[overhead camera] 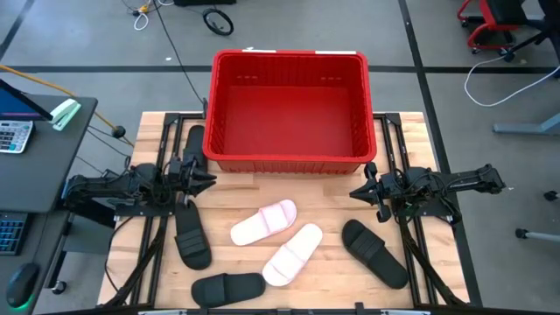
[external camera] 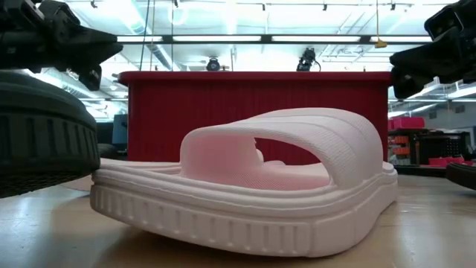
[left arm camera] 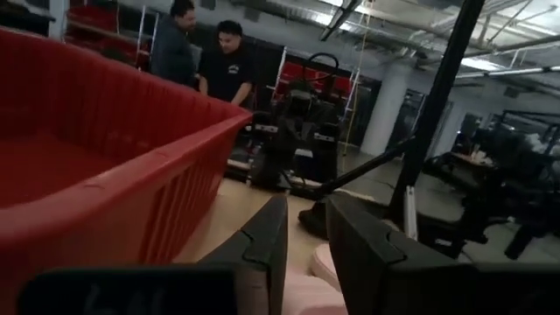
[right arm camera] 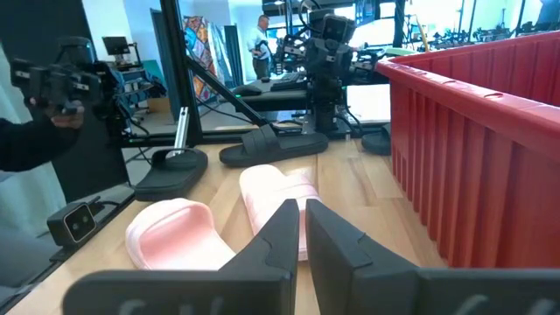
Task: Pick and place slides into bin
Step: Put the black slide into the red bin
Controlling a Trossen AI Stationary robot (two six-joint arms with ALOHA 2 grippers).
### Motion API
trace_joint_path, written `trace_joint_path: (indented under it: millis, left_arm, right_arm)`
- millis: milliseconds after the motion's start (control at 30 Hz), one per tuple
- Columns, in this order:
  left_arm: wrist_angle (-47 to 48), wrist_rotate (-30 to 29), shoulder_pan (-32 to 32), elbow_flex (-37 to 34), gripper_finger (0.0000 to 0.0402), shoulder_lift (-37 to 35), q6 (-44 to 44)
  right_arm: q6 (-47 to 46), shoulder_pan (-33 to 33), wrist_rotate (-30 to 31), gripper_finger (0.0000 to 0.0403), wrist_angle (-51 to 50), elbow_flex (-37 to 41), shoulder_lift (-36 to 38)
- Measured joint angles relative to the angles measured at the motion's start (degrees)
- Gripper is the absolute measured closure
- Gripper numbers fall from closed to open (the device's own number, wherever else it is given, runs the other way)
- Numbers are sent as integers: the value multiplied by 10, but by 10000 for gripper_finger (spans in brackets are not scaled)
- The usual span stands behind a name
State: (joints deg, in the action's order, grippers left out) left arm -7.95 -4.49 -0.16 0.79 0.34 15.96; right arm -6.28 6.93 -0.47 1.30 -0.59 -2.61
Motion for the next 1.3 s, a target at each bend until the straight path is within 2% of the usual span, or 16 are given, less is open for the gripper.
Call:
trace_joint_path:
  millis: [167,333,567,700,833,933,1133,1300]
  left_arm:
    - [58,-71,0,78,328,0,-41]
    - [203,-106,0,208,334,27,-78]
    - [480,-141,0,400,335,137,-75]
    - [632,-150,0,463,335,221,-30]
    - [757,-158,0,482,335,300,25]
    - [800,-158,0,468,335,347,58]
    - [802,-160,0,411,335,411,67]
    - [793,-181,0,379,335,454,109]
  right_arm:
    - [0,0,0,371,0,0,0]
    - [0,0,0,371,0,0,0]
    - [0,0,0,371,0,0,0]
    - [0,0,0,371,0,0,0]
    - [0,0,0,371,0,0,0]
    - [2,0,0,371,0,0,0]
    - [38,0,0,371,0,0,0]
    - [-2,0,1,371,12,0,0]
